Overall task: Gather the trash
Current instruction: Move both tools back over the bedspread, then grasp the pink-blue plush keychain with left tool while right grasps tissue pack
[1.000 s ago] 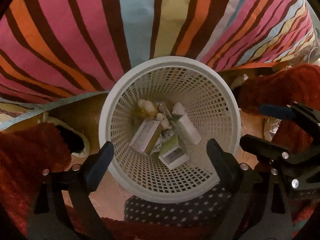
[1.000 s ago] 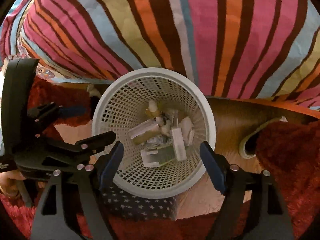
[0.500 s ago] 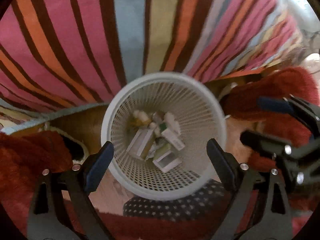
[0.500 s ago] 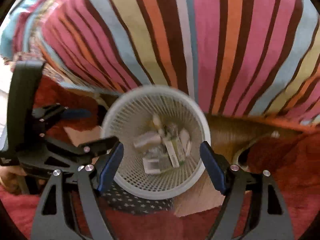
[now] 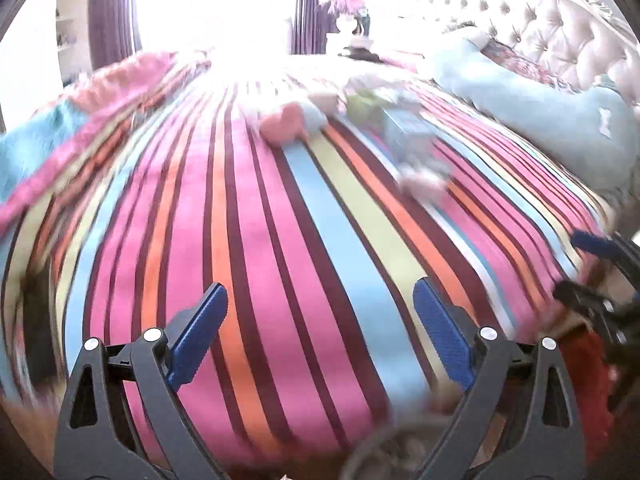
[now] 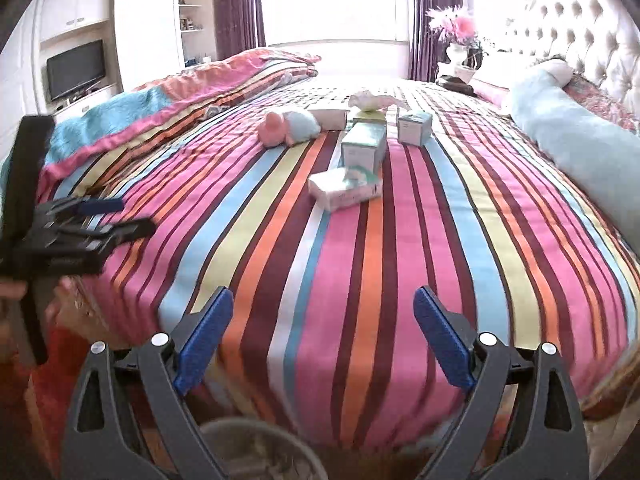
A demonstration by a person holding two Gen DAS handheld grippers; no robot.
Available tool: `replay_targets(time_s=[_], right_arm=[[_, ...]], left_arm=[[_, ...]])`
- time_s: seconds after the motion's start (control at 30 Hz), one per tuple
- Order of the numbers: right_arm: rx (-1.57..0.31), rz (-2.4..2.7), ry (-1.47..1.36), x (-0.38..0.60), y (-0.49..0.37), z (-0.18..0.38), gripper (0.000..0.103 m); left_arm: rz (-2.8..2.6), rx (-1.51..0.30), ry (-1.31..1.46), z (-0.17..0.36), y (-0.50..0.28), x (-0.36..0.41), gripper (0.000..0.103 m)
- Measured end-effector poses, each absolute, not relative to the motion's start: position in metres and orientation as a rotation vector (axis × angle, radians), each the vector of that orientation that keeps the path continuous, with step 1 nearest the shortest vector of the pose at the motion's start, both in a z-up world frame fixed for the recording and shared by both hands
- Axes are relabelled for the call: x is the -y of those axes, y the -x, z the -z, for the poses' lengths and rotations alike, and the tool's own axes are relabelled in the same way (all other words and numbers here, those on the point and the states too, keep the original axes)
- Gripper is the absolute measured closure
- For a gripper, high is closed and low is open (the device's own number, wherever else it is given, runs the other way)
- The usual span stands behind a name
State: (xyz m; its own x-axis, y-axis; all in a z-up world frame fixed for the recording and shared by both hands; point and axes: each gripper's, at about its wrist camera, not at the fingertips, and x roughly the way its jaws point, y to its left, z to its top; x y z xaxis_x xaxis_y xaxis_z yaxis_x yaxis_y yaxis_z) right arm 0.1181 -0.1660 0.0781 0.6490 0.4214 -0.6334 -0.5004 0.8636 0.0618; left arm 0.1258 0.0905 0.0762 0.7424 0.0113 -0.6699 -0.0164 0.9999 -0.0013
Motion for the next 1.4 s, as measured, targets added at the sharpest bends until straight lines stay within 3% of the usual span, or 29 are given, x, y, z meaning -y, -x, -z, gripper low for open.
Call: replay_targets(time_s=[0.4,0.93,1.0,1.07,1.1,1.17,1.2,1.4], right_arm=[[-0.735,-0.506,0.184,0.113,-0.235,-0.068,0.016],[-0.829,-0.615,0.225,0.106,-0.284,-0.050,0.016],[-0.838,-0.625,0.219,0.104,-0.287,-0.049,0.016],[-0.855,-0.622,0.228,0.101,-0.289,-0.045,0.016],[-0.863,-0.628,0.236,0.099,-0.289,-0.042,0.017],[-0.856,-0.626,0.266,0.095,-0.283,-0.038,0.020],[-0.851,-0.625,0.274,0.095,-0.281,-0.038,0.033],[-0.851,-0.631,0.242,0.105,-0.270,-0.044,0.035]], left_arm=[[-0.011,-0.707,-0.131,-0.077,-0.324,-0.140,0.012],[0.103,-0.844,0.057,-0.042,-0.408,-0.141,0.012],[0.052,-0.855,0.058,-0.039,-0.411,-0.138,0.017],[-0.004,-0.863,0.060,-0.038,-0.412,-0.140,0.035],[0.001,-0.859,0.081,-0.038,-0.412,-0.143,0.039],[0.016,-0.846,0.130,-0.038,-0.408,-0.152,0.043],[0.021,-0.844,0.146,-0.038,-0.406,-0.154,0.046],[0.043,-0.831,0.173,-0.039,-0.375,-0.156,0.048]])
